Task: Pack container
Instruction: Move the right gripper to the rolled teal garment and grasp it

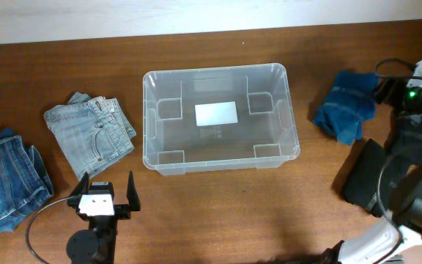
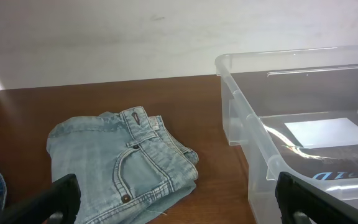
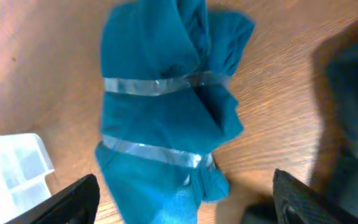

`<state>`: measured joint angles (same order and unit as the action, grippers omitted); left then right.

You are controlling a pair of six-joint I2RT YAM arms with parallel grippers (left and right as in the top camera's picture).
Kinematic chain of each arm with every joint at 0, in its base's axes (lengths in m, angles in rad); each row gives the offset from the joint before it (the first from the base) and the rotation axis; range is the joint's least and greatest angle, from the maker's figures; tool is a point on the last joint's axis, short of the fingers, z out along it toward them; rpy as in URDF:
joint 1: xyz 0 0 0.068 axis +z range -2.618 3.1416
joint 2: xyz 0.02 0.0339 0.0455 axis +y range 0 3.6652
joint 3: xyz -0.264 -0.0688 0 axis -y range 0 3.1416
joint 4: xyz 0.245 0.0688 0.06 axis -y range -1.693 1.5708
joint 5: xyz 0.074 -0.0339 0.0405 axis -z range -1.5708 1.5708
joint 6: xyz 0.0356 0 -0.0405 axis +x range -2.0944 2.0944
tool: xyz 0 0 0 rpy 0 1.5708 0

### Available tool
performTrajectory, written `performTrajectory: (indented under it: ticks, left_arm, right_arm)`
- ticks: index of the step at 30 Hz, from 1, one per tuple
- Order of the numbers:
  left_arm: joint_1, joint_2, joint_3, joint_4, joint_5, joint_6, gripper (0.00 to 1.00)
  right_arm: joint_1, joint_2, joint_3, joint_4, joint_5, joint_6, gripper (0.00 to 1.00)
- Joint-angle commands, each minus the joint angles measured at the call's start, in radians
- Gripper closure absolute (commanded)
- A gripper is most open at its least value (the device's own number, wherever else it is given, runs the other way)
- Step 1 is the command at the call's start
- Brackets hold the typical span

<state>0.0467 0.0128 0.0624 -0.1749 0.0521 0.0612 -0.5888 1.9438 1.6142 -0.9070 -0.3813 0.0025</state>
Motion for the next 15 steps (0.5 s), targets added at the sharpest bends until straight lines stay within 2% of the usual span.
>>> performTrajectory:
  ticks: [1,15]
  left_arm:
    - [0.004,-0.007,-0.010,0.002,-0.004,0.016,0.00]
    - [0.005,-0.007,-0.010,0.002,-0.004,0.016,0.00]
  right_arm:
    - [-0.002,0.076,0.019,0.016,-0.056,-0.079,0.21]
    - [-0.001,0.268,0.014,0.124,-0.131,-0.107,0.21]
